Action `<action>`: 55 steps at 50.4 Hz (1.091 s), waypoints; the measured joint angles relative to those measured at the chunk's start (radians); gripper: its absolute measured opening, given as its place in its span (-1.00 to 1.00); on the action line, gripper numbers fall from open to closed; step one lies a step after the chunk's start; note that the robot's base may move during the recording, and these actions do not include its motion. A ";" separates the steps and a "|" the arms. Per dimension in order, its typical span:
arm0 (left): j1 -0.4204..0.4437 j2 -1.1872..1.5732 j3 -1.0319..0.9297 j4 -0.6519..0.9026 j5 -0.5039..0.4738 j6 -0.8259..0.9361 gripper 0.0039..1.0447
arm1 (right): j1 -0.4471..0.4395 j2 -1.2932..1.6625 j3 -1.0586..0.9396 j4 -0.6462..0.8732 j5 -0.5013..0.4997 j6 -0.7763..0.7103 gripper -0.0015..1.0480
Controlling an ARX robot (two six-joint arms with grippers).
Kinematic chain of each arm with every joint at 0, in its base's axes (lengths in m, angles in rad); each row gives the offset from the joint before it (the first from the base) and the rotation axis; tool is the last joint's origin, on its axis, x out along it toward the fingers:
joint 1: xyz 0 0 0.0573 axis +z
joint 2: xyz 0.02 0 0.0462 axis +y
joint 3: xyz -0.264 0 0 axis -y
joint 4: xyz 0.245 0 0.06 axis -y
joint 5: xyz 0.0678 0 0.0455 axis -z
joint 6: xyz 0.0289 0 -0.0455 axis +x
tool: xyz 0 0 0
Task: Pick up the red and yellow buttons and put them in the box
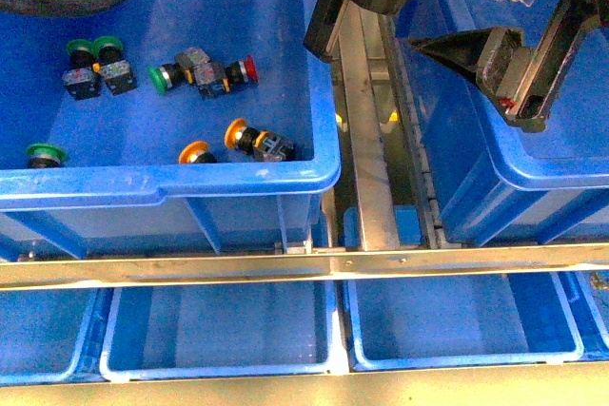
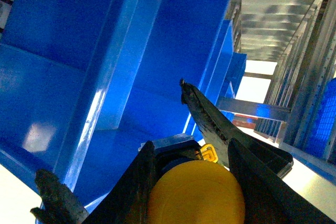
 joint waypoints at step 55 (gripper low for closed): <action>-0.007 0.000 0.004 -0.056 -0.167 0.179 0.22 | -0.034 0.000 0.003 -0.012 0.040 -0.019 -0.29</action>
